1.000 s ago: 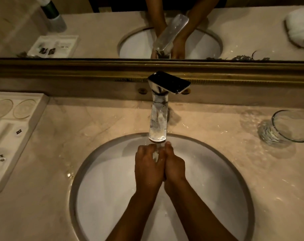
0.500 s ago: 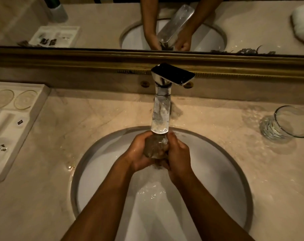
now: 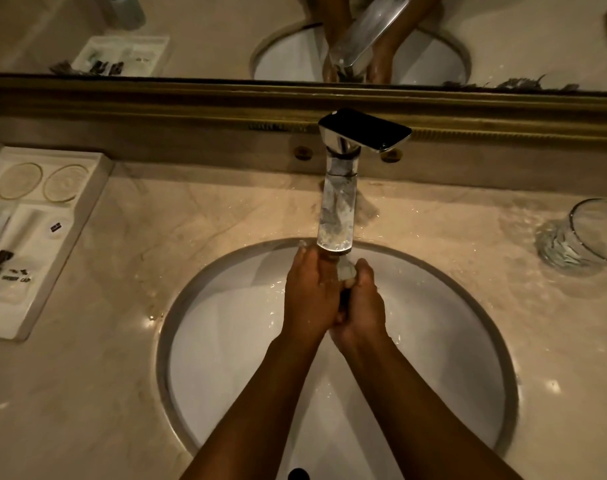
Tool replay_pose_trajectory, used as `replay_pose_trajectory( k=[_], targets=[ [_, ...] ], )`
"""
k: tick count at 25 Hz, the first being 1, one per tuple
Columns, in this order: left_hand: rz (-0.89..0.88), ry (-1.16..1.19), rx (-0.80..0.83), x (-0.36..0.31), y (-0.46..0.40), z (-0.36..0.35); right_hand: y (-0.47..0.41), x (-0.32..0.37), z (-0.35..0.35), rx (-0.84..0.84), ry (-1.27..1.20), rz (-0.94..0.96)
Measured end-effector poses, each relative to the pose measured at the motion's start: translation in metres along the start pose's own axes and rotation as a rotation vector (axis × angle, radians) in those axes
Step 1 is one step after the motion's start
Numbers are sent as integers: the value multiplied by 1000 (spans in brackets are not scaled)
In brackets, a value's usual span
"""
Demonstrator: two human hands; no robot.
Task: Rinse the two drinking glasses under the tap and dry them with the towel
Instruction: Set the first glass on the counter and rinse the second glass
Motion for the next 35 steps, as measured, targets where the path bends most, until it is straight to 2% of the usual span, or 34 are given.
replay_pose_trajectory(
  k=[2, 5, 7, 9, 11, 13, 15, 18, 20, 22, 23, 25, 27, 30, 31, 32, 33, 34, 35],
  targets=[
    [137, 13, -17, 5, -10, 5, 9, 6, 2, -86, 223, 121],
    [326, 135, -51, 17, -18, 14, 26, 13, -2, -1, 404, 265],
    [359, 259, -59, 24, -14, 18, 32, 16, -2, 79, 558, 414],
    [364, 399, -127, 28, -8, 19, 33, 21, -1, 88, 914, 657],
    [526, 582, -219, 38, -6, 19, 34, 22, -2, 107, 1356, 885],
    [792, 846, -150, 43, -2, 15, 33, 20, -5, 165, 1775, 991],
    [929, 892, -33, 38, -3, 13, 34, 23, -6, 291, 2002, 1059],
    [968, 875, 135, 27, -10, 17, 36, 39, -3, 527, 2070, 1133],
    [1015, 710, 222, 23, -12, 23, 35, 55, 0, 626, 2089, 1069],
    [1041, 577, 300, 23, -14, 29, 31, 65, 2, 691, 2153, 1104],
    [1032, 531, 301, 26, -18, 30, 29, 65, 2, 705, 2224, 1117],
    [983, 543, 216, 33, -24, 28, 26, 55, 2, 669, 2261, 989],
    [936, 639, 79, 33, -22, 20, 24, 36, -2, 637, 1961, 747],
    [780, 607, -66, 41, -12, 12, 30, 28, -13, 740, 1139, 296],
    [734, 587, -82, 45, -8, 11, 31, 28, -12, 726, 897, 171],
    [695, 568, -96, 41, -8, 12, 31, 27, -8, 693, 801, 119],
    [705, 613, -108, 39, -11, 13, 28, 26, -1, 653, 866, 147],
    [756, 646, -117, 39, -14, 13, 22, 25, 6, 607, 1133, 316],
    [826, 639, -93, 43, -18, 14, 15, 24, 13, 563, 1487, 579]
  ],
)
Point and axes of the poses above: each hand's wrist, its own y-axis away from the middle knuckle, its own z-axis out of the back of the hand, x = y × z, the point moved 2 cm from there along -y, towards the middle knuckle, and after that the axes turned 11 degrees about y, right-handed, at the moved point
